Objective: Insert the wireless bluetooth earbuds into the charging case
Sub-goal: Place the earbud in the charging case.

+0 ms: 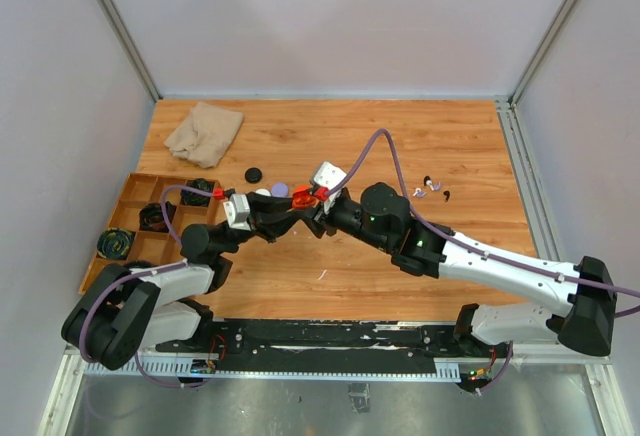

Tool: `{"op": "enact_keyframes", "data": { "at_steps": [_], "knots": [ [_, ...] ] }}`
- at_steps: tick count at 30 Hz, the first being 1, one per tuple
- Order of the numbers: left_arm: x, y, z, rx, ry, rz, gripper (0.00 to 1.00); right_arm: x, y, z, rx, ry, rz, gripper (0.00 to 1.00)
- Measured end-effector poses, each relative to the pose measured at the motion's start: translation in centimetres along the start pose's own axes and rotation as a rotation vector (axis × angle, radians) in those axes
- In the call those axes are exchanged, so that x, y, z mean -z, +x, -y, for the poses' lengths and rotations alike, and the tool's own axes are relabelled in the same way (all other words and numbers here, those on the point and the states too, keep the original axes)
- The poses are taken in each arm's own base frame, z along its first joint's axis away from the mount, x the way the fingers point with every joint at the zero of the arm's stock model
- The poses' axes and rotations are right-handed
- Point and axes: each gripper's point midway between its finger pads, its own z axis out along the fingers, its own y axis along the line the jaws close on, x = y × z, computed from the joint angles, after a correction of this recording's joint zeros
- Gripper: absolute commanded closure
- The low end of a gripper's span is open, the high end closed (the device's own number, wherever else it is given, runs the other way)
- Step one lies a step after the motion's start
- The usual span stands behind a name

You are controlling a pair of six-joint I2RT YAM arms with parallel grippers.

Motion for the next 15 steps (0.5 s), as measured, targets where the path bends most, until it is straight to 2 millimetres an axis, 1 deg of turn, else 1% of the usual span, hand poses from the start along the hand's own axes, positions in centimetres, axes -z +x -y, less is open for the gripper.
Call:
{"op": "enact_keyframes", "data": {
  "at_steps": [6, 12, 14, 15],
  "knots": [
    [0.3, 0.9, 0.5, 0.016, 0.023, -0.026, 1.0, 0.7, 0.1, -0.5, 0.072, -0.084, -0.048, 0.25],
    [0.5, 1.3, 1.6, 0.024, 0.08, -0.047, 1.0, 1.9, -0.4, 2.1, 0.089, -0.152, -0.082, 0.04],
    [0.6, 1.4, 1.8, 0.025, 0.095, -0.053, 1.0, 2.3, -0.3, 2.5, 0.088, -0.185, -0.091, 0.0],
    [0.6, 1.4, 1.9, 0.025, 0.1, -0.054, 1.0, 2.5, -0.2, 2.5, 0.087, -0.207, -0.096, 0.01]
  ]
}}
